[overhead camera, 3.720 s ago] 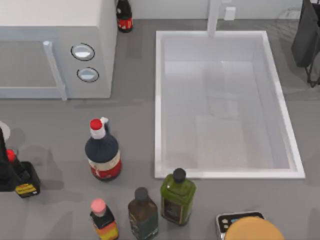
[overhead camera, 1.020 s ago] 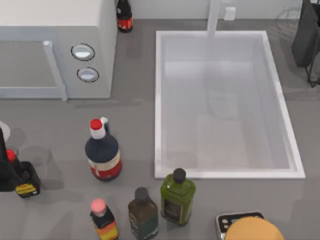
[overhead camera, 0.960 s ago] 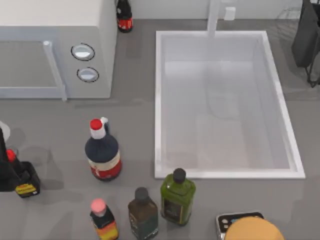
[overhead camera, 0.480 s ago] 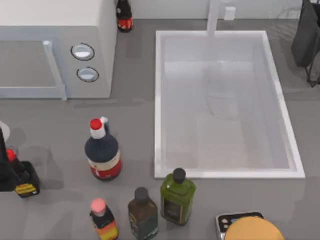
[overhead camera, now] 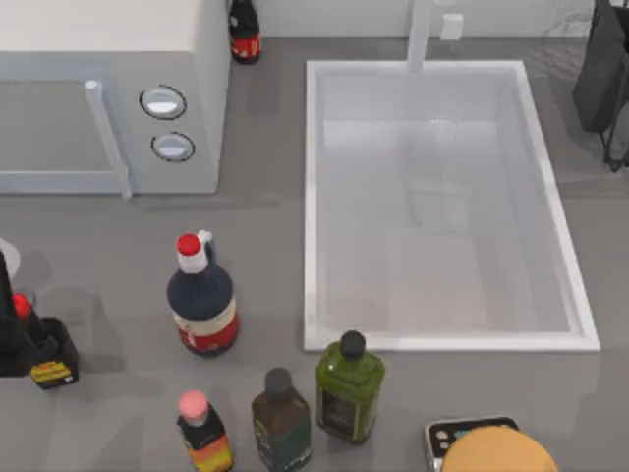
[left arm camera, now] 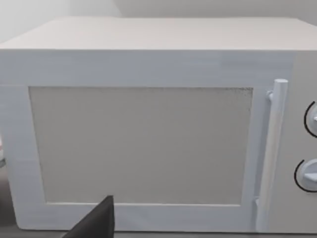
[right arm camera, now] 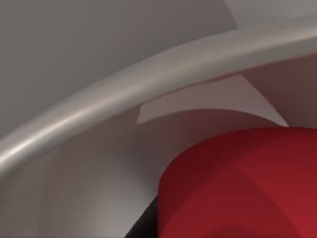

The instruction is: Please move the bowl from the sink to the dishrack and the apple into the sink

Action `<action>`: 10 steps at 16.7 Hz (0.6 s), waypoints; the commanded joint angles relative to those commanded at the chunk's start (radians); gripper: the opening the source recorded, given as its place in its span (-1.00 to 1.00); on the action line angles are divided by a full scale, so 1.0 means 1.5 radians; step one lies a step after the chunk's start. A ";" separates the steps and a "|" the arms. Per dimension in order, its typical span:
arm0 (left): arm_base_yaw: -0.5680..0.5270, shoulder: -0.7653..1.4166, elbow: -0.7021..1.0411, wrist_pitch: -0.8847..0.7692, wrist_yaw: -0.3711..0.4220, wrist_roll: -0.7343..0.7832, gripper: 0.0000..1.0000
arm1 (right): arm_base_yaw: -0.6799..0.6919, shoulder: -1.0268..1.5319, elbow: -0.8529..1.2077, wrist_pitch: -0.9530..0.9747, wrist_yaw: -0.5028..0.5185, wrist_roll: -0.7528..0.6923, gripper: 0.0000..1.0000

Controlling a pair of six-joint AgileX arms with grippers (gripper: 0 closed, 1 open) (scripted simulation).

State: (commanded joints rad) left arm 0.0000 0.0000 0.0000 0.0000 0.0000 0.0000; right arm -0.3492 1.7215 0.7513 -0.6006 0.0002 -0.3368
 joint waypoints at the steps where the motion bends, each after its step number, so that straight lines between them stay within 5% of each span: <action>1: 0.000 0.000 0.000 0.000 0.000 0.000 1.00 | 0.000 0.000 0.000 0.000 0.000 0.000 -1.00; 10: 0.000 0.000 0.000 0.000 0.000 0.000 1.00 | -0.015 -0.137 0.096 -0.231 -0.004 0.025 -1.00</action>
State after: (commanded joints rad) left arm 0.0000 0.0000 0.0000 0.0000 0.0000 0.0000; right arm -0.3716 1.5153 0.8951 -0.9472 -0.0059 -0.2998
